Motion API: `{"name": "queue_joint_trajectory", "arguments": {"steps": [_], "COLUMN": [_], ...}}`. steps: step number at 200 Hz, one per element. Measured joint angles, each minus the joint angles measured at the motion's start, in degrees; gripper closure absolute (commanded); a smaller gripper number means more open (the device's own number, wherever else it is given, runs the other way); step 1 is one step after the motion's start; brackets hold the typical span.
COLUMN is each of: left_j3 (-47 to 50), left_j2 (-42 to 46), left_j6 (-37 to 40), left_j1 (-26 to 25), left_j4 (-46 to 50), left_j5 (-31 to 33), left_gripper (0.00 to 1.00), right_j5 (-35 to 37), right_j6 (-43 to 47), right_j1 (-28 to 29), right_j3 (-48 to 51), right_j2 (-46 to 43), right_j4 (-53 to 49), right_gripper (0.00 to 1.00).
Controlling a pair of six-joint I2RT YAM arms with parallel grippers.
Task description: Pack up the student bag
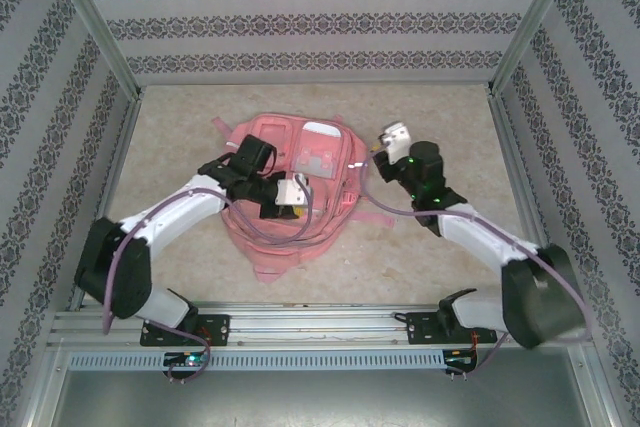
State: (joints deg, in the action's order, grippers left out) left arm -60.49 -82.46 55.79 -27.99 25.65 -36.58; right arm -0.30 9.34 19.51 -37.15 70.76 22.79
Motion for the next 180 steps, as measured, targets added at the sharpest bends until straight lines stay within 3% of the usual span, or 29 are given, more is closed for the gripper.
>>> {"name": "queue_joint_trajectory", "arguments": {"steps": [15, 24, 28, 31, 59, 81, 111, 141, 180], "left_j3": [0.0, 0.85, 1.36, 1.97, 8.2, 14.86, 24.44, 35.65, 41.24], "left_j2": [4.94, 8.13, 9.53, 10.73, 19.67, 24.55, 24.46, 20.0, 7.91], "left_j6": [-7.34, -12.83, -14.69, -16.98, -32.37, -40.65, -44.81, -46.95, -49.29], "left_j1": [0.33, 0.7, 0.83, 1.09, 4.98, 11.23, 18.03, 21.66, 24.5], "left_j4": [-5.07, -8.9, -10.32, -11.72, -18.95, -21.2, -25.03, -35.69, -55.63], "left_j5": [1.46, 3.61, 4.61, 5.68, 15.43, 23.65, 31.19, 35.28, 36.0], "left_gripper": [0.41, 0.34, 0.3, 0.26, 0.0, 0.0, 0.0, 0.0, 0.0], "right_j5": [-0.35, -0.31, -0.17, -0.09, 3.1, 5.79, 8.9, 9.92, 7.82], "right_j6": [-3.54, -4.98, -6.49, -6.54, -12.15, -14.25, -13.57, -12.09, -10.82], "right_j1": [-1.36, -2.27, -2.67, -2.97, -6.49, -9.77, -11.52, -12.92, -15.3], "right_j3": [1.44, 2.47, 3.02, 3.41, 7.78, 11.85, 18.93, 24.13, 25.53], "right_j2": [-5.42, -8.37, -9.81, -10.82, -19.74, -25.62, -28.28, -22.6, -6.84], "right_j4": [-0.22, -0.52, -0.9, -1.16, -4.37, -7.41, -7.54, -5.01, 9.6], "right_gripper": [0.36, 0.19, 0.05, 0.02, 0.02, 0.02, 0.02, 0.02, 0.02]}}
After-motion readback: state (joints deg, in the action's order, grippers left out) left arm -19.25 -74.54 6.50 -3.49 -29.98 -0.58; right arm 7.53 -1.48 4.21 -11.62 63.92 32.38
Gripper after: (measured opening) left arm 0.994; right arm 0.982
